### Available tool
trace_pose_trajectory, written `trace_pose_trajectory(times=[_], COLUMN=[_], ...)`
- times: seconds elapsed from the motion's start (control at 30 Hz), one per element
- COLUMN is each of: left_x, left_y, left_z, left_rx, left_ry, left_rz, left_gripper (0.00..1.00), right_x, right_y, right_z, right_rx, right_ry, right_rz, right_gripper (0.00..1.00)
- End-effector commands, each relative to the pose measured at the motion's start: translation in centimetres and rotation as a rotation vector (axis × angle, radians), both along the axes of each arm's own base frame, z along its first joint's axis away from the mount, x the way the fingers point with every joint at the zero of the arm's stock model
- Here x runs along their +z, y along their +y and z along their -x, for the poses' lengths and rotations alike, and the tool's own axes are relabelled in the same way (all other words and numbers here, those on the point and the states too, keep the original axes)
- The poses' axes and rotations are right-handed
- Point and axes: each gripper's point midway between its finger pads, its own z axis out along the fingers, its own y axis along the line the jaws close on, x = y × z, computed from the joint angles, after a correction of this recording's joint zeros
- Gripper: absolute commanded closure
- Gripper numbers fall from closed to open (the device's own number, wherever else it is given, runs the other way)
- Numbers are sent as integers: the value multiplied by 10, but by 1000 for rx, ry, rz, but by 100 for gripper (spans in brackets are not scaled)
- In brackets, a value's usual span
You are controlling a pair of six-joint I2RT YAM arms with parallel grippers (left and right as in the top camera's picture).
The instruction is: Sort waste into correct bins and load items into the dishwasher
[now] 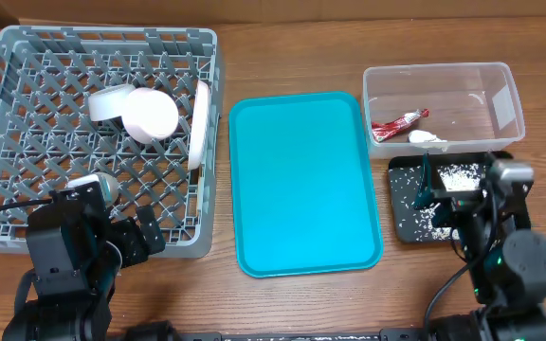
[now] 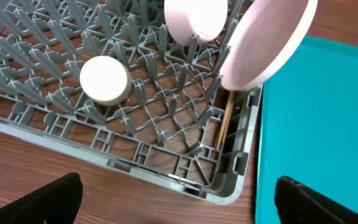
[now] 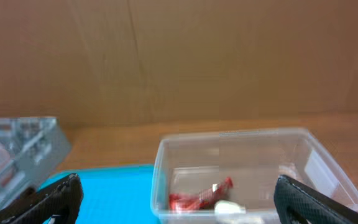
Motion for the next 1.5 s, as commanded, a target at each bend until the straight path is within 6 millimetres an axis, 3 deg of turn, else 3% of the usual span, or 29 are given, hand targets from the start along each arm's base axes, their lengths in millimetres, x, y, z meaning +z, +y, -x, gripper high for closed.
trace_pose_trajectory(times=[0.0, 0.27, 0.53, 0.63, 0.73, 1.13, 1.47], left_x=[-1, -2, -2, -2, -2, -2, -2], left_y=[-1, -1, -1, -1, -1, -1, -1], left_z=[0, 0, 0, 0, 0, 0, 0], left_rx=[-8, -7, -8, -8, -7, -7, -7], left_ry=[1, 2, 2, 2, 2, 2, 2], left_rz=[6, 5, 6, 5, 5, 5, 5], left_gripper=[0, 0, 0, 0, 0, 0, 0], right_x=[-14, -38, -40, -41, -51, -118, -119], right_y=[-3, -8, -23, -19, -10, -8, -6], right_z=[7, 18, 26, 25, 23, 13, 14], right_rx=[-13, -27, -80, -55, -7, 17, 24], right_ry=[-72, -224, -300, -307, -293, -94, -86], right_rz=[0, -19, -15, 58, 137, 144, 91], right_gripper=[0, 0, 0, 0, 0, 0, 0])
